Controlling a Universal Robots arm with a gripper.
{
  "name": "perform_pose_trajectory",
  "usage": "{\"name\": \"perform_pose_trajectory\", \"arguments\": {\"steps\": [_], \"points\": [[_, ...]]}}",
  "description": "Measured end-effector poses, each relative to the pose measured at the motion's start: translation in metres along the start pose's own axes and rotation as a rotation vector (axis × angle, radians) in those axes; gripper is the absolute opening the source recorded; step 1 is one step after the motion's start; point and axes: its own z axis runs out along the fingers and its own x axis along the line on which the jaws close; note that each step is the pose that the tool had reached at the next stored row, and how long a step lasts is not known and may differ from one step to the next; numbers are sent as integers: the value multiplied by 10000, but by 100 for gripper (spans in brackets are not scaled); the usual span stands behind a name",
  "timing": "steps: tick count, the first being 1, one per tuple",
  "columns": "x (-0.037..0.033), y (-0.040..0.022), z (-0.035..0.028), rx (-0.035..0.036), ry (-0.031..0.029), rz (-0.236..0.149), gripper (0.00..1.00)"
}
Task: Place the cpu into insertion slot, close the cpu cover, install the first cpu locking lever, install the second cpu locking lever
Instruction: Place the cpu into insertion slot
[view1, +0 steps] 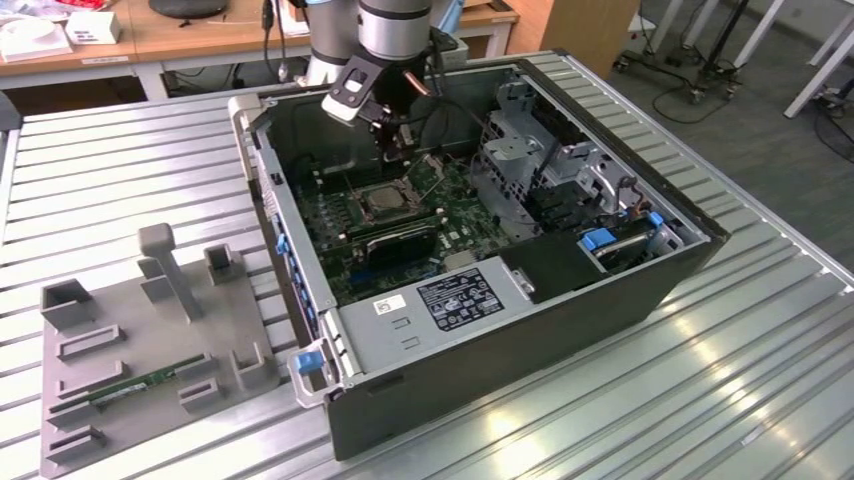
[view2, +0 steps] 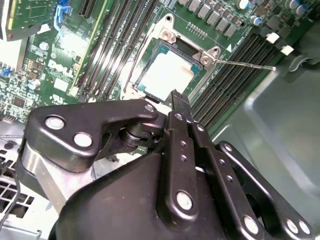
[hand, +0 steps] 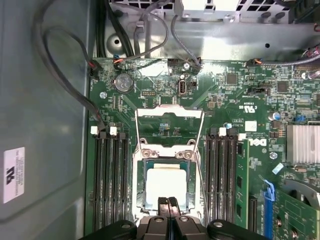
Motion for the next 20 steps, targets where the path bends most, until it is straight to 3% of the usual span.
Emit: {"name": "perform_pose_trajectory", "arguments": {"steps": [11, 20], "points": [[0, 0, -2, -1, 0, 0, 11], [-3, -3, 119, 0, 1, 0, 11]]}}
